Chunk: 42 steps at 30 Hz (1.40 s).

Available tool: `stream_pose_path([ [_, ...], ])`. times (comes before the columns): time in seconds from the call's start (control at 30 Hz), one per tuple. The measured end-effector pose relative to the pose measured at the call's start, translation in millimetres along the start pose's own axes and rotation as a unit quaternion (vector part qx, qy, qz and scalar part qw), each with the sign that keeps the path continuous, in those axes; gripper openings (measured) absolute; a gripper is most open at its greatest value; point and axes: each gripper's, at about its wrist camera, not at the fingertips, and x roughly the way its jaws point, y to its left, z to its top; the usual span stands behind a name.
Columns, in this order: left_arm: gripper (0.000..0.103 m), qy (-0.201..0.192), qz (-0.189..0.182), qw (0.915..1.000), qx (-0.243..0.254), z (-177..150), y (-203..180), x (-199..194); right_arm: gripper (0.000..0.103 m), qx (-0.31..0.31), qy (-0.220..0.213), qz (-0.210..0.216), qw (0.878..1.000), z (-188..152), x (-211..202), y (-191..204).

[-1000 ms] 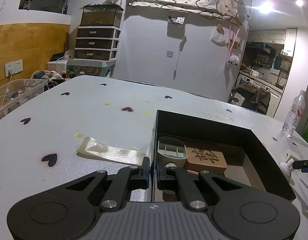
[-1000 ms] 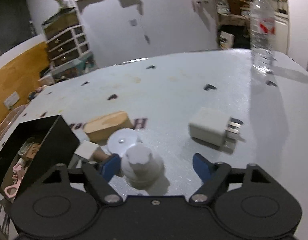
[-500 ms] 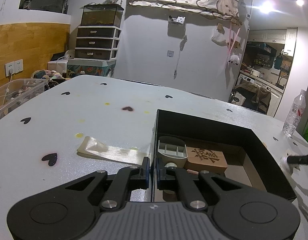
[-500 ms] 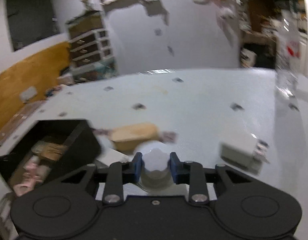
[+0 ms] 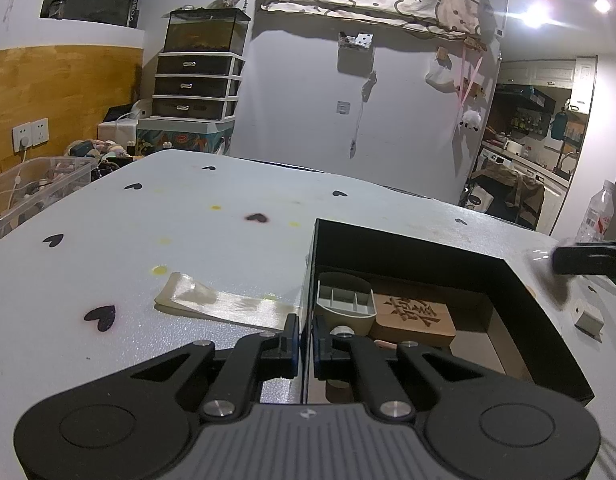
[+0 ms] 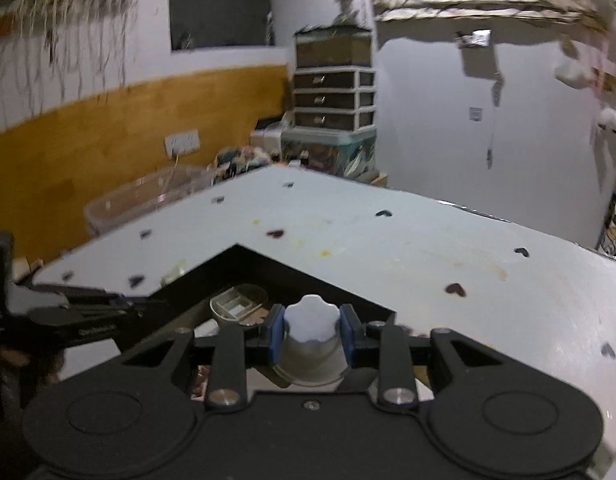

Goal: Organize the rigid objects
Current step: 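Carry the white cap into the black box and open the right gripper, then move the right gripper to the white charger plug and grasp it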

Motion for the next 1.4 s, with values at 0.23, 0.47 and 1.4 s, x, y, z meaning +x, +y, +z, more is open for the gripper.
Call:
stream_pose_path([
  [0.23,0.006,0.001,-0.001,1.0000,-0.002,-1,0,0,0.030,-0.035,0.058,-0.022,0.997,2,38,6],
  [0.47,0.006,-0.002,-0.002,1.0000,-0.003,-1,-1,0,0.043,-0.068,0.085,-0.071,0.992,0,53,12],
  [1.4,0.006,-0.001,-0.002,1.0000,-0.003,0,-1,0,0.103,-0.009,0.032,-0.003,0.999,-4,-9,3],
])
